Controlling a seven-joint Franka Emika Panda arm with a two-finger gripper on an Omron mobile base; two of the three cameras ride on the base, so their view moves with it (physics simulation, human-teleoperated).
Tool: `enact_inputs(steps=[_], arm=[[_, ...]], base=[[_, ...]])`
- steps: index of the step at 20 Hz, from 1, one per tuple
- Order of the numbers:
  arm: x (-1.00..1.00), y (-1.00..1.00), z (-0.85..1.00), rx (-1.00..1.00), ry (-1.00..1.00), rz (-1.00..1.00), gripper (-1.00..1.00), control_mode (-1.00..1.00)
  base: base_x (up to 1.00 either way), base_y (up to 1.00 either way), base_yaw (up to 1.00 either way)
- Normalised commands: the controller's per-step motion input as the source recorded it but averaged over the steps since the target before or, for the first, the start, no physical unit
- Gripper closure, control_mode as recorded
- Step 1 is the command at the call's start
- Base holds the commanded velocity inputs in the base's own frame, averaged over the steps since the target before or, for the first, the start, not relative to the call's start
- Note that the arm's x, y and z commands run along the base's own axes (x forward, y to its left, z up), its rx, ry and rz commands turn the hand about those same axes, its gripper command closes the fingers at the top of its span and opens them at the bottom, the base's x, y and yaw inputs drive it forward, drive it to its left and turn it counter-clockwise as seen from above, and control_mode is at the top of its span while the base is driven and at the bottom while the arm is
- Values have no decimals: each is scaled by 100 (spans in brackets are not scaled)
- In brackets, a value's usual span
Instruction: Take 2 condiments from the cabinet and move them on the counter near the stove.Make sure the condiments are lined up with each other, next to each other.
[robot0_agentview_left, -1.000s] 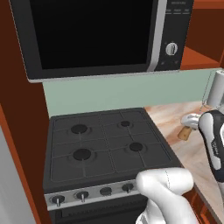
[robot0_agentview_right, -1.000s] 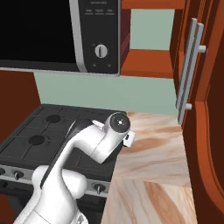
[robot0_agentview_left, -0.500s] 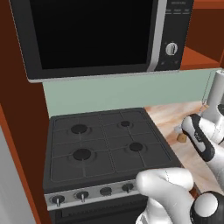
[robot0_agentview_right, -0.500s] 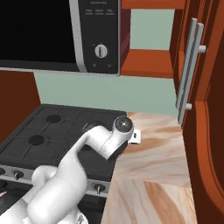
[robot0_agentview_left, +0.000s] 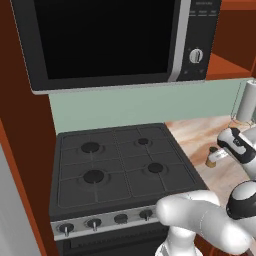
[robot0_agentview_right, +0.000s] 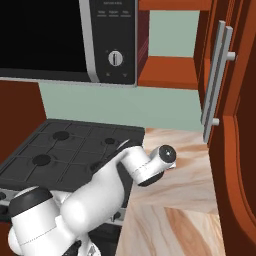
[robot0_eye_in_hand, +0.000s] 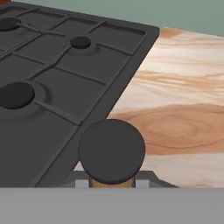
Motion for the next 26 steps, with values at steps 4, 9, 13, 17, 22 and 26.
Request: enact_inputs(steps=[4,9,13,17,22,26], arm=[[0,2,-9,-1,-6,10,100,-100],[9,13,-10,-1,-1,4,100,-100],[21,16,-14,0,-5,1,100,-100],[29,10,-13,0,-6,0,100,-100],[27,11,-11,0,0,2,100,-100],[23,2,-14,0,0,4,100,-100]], base=[[0,0,0],[0,0,0],[0,0,0],[0,0,0],[0,0,0],[0,0,0]])
